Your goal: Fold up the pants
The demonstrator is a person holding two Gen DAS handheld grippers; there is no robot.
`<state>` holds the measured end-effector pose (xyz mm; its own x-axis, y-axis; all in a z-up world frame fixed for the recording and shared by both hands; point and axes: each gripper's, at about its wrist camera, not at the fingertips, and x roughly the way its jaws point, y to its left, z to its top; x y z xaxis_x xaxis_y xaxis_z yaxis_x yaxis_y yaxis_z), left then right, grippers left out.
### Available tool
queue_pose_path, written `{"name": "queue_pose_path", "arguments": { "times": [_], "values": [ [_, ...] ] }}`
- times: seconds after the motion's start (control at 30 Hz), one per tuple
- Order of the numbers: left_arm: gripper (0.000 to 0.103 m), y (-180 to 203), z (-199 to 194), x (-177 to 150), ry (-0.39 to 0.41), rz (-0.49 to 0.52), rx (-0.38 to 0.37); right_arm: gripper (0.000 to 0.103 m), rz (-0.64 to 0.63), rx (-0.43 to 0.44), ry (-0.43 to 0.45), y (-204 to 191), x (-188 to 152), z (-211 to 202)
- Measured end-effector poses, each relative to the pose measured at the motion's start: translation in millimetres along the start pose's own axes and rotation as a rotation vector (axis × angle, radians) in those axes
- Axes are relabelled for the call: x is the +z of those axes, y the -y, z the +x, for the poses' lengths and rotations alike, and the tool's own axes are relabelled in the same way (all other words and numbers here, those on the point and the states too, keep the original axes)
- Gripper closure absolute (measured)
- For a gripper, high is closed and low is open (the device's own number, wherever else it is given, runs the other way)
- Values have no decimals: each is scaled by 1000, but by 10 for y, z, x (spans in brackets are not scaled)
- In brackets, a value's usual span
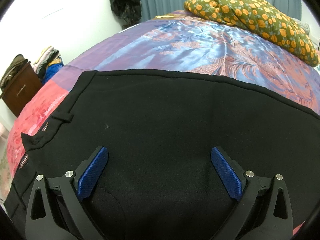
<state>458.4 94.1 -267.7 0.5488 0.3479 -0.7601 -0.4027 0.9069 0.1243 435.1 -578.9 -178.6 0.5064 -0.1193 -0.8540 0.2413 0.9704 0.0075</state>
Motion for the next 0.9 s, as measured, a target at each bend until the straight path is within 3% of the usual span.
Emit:
{"name": "queue_pose_path", "arguments": {
  "times": [0.1, 0.13, 0.2, 0.27, 0.3, 0.33, 0.43, 0.5, 0.57, 0.6, 0.63, 0.67, 0.77, 0.9],
  "values": [
    [1, 5, -4, 18, -15, 4, 2, 37, 50, 115, -27, -81, -588, -438],
    [1, 13, -3, 33, -26, 4, 1, 35, 74, 159, -60, -101, -893, -571],
    [0, 11, -24, 80, -67, 5, 9, 35, 120, 196, -135, -151, -1242, -527],
    [1, -12, -167, 116, -126, 23, 6, 35, 217, 148, -220, 60, -1692, -489],
    [1, -40, -296, 89, -126, 25, -14, 40, 266, 104, -227, 189, -1873, -496],
    [1, -91, -512, 25, -108, 21, -60, 44, 299, 100, -177, 278, -1995, -591],
    [1, -224, -1008, -295, -73, 43, -160, 43, 310, 21, -109, 207, -2144, -885],
    [1, -241, -1253, -700, -100, 109, -207, 36, 318, 67, -41, -29, -2289, -1109],
    [0, -190, -1280, -1147, -198, 228, -179, 28, 302, 119, -6, -372, -2359, -1197],
    [0, -216, -1276, -1295, -217, 241, -168, 26, 281, 146, 2, -536, -2380, -1202],
    [0, -304, -1343, -1398, -179, 206, -187, 26, 243, 180, -1, -786, -2399, -1158],
    [0, -402, -1412, -1454, -159, 161, -190, 26, 223, 192, -10, -949, -2415, -1093],
    [0, -512, -1428, -1378, -225, 131, -182, 26, 170, 217, -36, -1381, -2484, -830],
    [1, -716, -1440, -1010, -163, 42, -142, 17, 65, 110, -41, -1696, -2610, -738]
  ]
}}
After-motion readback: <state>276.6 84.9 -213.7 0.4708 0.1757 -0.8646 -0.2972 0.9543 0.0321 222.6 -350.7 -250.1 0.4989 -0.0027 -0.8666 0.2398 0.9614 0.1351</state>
